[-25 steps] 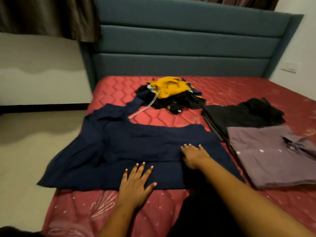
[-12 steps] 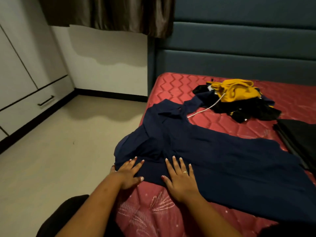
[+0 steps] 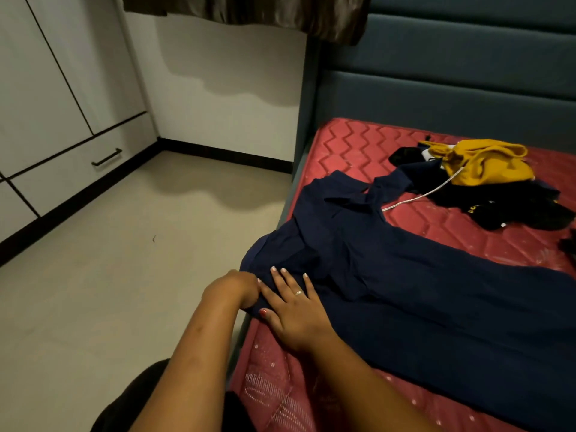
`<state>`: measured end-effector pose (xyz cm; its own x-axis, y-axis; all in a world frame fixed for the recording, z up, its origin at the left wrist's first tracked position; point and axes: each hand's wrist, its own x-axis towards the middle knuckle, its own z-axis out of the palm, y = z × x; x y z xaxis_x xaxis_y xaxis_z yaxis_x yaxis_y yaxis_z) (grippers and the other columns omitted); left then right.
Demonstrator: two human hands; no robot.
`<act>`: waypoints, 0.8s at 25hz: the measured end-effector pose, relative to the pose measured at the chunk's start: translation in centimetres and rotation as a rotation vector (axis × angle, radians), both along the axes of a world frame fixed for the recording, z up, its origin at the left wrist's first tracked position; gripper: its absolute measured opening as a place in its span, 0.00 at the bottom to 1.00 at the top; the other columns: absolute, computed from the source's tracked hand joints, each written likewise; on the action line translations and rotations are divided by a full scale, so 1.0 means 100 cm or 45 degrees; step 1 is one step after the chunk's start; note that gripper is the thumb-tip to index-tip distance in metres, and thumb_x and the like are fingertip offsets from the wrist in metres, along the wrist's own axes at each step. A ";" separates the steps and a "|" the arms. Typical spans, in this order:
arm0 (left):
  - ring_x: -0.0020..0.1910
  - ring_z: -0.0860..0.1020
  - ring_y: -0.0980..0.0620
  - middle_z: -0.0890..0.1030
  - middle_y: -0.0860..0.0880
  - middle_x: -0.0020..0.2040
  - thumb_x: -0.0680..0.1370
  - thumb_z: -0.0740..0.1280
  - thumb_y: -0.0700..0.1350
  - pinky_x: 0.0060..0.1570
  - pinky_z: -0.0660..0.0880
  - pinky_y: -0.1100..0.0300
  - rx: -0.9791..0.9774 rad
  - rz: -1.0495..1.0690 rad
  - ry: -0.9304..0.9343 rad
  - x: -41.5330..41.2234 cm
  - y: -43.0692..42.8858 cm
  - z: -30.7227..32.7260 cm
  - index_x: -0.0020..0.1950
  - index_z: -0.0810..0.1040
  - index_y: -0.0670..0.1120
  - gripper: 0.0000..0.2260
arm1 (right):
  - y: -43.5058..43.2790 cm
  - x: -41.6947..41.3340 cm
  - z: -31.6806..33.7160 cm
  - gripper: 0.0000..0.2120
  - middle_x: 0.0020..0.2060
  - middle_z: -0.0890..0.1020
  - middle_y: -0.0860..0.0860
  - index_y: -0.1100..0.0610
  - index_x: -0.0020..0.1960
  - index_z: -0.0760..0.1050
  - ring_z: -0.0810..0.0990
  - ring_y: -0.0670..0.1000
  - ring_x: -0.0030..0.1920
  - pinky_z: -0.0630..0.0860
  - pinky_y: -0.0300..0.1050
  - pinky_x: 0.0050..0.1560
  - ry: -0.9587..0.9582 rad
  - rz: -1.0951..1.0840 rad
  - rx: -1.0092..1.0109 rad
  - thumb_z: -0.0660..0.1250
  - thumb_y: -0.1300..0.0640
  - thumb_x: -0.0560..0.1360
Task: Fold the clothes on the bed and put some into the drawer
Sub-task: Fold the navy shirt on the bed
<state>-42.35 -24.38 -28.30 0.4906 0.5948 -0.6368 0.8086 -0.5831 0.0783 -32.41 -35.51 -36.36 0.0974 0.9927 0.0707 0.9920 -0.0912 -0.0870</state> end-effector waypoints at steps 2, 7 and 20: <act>0.67 0.70 0.44 0.69 0.43 0.71 0.81 0.58 0.41 0.65 0.68 0.54 -0.032 -0.058 0.074 0.005 0.004 0.002 0.74 0.65 0.44 0.20 | 0.010 0.000 -0.001 0.26 0.77 0.59 0.52 0.46 0.76 0.59 0.57 0.53 0.77 0.43 0.60 0.72 0.018 0.028 0.023 0.45 0.40 0.80; 0.67 0.71 0.41 0.69 0.40 0.71 0.82 0.57 0.39 0.63 0.69 0.53 -0.076 0.086 0.026 0.001 0.003 0.007 0.75 0.63 0.39 0.21 | 0.021 -0.004 0.009 0.27 0.75 0.63 0.52 0.49 0.75 0.62 0.58 0.54 0.76 0.46 0.63 0.75 0.088 0.116 0.106 0.44 0.45 0.78; 0.62 0.74 0.47 0.73 0.48 0.67 0.79 0.65 0.51 0.59 0.74 0.50 -0.156 -0.066 -0.594 0.065 -0.053 0.004 0.68 0.72 0.54 0.17 | 0.079 0.112 0.084 0.35 0.78 0.43 0.48 0.37 0.73 0.61 0.48 0.64 0.76 0.61 0.61 0.71 0.138 -0.330 -0.585 0.54 0.71 0.77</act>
<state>-35.87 -29.65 -27.86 0.7674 0.4968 -0.4053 0.6412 -0.5854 0.4963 -21.25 -27.63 -27.98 0.3259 0.8616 -0.3891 0.9196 -0.3845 -0.0811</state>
